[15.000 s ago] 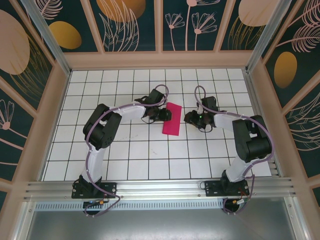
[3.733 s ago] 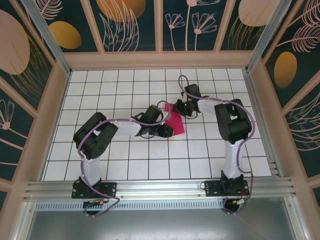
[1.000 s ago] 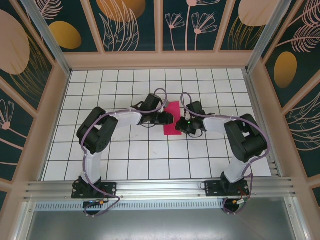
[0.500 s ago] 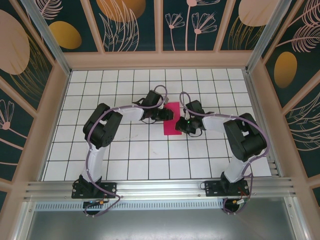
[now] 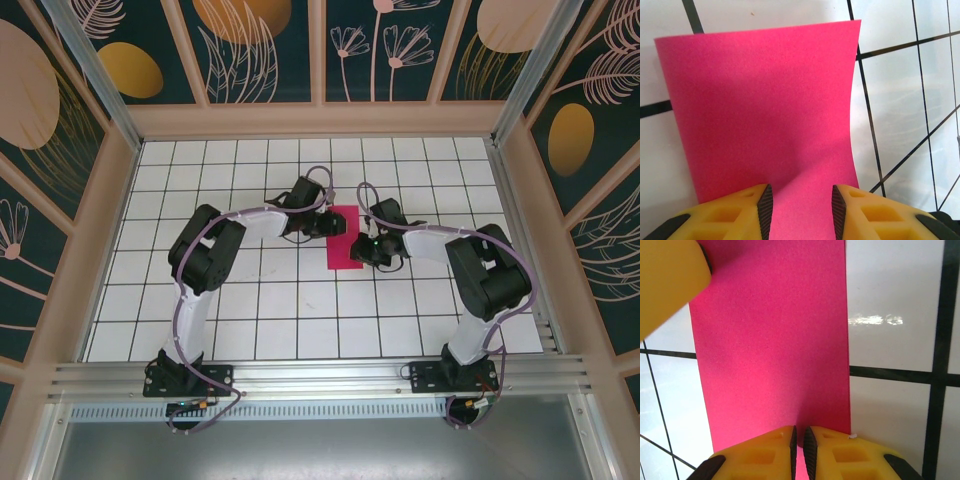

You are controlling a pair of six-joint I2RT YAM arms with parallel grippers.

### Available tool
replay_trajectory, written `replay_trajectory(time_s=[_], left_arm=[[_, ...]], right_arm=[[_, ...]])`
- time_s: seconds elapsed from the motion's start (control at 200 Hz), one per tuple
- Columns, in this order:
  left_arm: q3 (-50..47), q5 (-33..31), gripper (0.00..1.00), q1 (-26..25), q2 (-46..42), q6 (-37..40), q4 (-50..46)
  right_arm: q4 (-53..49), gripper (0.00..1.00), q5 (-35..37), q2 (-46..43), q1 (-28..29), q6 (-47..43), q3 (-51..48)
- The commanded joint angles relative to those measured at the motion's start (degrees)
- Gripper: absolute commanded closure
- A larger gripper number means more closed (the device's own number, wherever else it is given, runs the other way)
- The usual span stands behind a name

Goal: Fold a paper plane with a square sheet of paper (fold left side to right side)
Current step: First fold the square sheet of paper in half at the center of the table.

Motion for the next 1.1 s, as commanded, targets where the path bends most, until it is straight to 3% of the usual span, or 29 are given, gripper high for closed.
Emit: replay_trajectory(time_s=[0.0,0.57,0.896,1.096], left_arm=[[1.95,-3.92,0.6,2.49,2.55,-0.6,-1.29],[12.44,-5.22,0.6,5.04,8.71,-1.4,-4.28],[12.79,-6.08,0.6,6.88,10.43,-1.03,-4.32],[19.01,-4.71,0.58,8.44,11.4,0.03,-7.58]], right_arm=[[-6.36,0.81,7.2,4.7,0.2,-1.51,-1.94],[-6.28,0.8,6.98,4.68,0.55,-1.68,-2.17],[-5.32,0.8,5.76,4.24,0.9,-1.4,-2.21],[-3.61,0.79,3.56,3.96,1.25,-1.0,-1.6]])
